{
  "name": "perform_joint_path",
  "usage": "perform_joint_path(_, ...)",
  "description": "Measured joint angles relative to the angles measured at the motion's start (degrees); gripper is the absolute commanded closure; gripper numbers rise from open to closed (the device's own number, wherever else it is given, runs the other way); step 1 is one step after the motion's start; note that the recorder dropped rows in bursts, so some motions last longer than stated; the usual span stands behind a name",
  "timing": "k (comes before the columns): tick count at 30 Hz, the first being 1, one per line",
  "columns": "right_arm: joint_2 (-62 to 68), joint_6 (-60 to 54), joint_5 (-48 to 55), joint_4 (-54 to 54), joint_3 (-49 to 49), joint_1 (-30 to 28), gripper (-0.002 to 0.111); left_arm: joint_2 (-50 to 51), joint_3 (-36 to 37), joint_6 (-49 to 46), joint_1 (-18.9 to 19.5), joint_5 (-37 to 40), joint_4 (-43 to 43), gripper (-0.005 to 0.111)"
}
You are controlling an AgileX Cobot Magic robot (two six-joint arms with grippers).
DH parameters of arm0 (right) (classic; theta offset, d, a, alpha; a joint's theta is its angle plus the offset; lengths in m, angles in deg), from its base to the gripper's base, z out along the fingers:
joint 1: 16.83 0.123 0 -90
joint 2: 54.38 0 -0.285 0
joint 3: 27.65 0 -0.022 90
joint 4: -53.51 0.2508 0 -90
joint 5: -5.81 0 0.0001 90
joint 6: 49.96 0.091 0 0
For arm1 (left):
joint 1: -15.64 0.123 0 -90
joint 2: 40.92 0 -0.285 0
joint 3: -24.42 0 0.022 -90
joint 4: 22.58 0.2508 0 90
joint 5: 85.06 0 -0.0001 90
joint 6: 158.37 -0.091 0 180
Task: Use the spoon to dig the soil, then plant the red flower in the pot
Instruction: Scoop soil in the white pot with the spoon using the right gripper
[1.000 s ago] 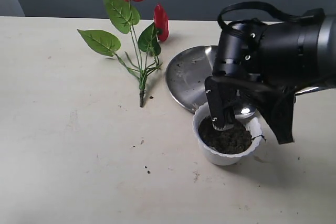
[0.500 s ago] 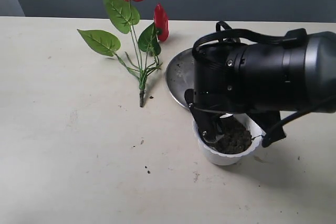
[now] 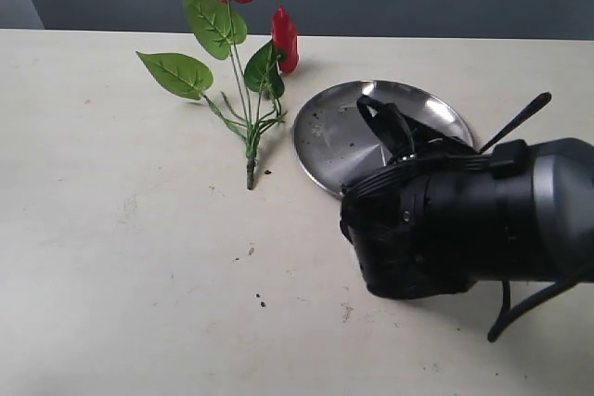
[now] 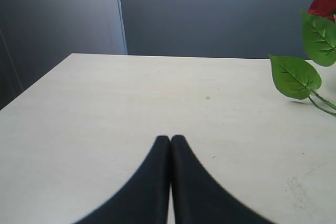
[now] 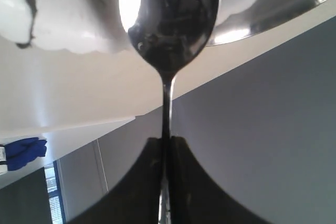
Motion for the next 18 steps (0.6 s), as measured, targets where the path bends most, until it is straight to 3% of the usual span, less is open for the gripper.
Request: perform_joint_path(18,6.6,0.6,0.8,-2.6,0.2,4.5,0.109,0.0,0.0,0.0,0.0,0.0,0.0,0.106)
